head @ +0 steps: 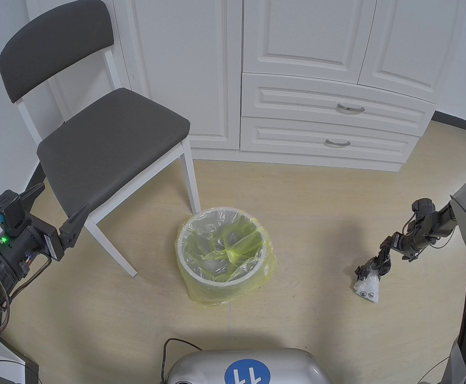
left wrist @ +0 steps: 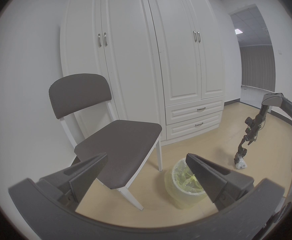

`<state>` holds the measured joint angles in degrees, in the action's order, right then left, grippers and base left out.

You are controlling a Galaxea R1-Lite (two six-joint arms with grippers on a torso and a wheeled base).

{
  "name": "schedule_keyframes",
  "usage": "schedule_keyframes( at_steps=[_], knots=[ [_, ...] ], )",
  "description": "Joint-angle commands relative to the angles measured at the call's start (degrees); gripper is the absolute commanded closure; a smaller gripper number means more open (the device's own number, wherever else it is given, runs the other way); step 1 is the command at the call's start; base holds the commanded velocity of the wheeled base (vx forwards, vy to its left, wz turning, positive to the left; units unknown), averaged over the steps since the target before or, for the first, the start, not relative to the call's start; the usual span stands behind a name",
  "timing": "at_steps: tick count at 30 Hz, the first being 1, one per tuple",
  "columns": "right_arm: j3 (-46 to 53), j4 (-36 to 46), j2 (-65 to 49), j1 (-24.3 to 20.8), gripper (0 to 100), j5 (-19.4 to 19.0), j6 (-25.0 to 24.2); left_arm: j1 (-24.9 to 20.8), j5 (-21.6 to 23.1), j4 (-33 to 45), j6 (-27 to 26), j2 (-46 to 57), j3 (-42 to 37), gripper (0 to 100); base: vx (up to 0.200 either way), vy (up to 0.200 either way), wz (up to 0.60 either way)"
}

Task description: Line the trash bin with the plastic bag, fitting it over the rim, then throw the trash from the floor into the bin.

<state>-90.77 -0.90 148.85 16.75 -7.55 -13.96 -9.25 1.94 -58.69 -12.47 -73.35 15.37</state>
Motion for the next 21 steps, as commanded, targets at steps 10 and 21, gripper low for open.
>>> schedule_keyframes(
  at_steps=[10, 21],
  knots=[
    [-23.82, 15.76, 13.40, -4.18, 0, 5.00, -3.00, 0.38, -0.09, -0.03, -1.86, 0.58, -0.52, 0, 0.000, 0.000, 0.00],
    [-23.82, 16.28, 15.95, -6.03, 0, 5.52, -1.33, 0.64, 0.00, -0.03, -1.94, -0.04, -0.61, 0, 0.000, 0.000, 0.00]
  ],
)
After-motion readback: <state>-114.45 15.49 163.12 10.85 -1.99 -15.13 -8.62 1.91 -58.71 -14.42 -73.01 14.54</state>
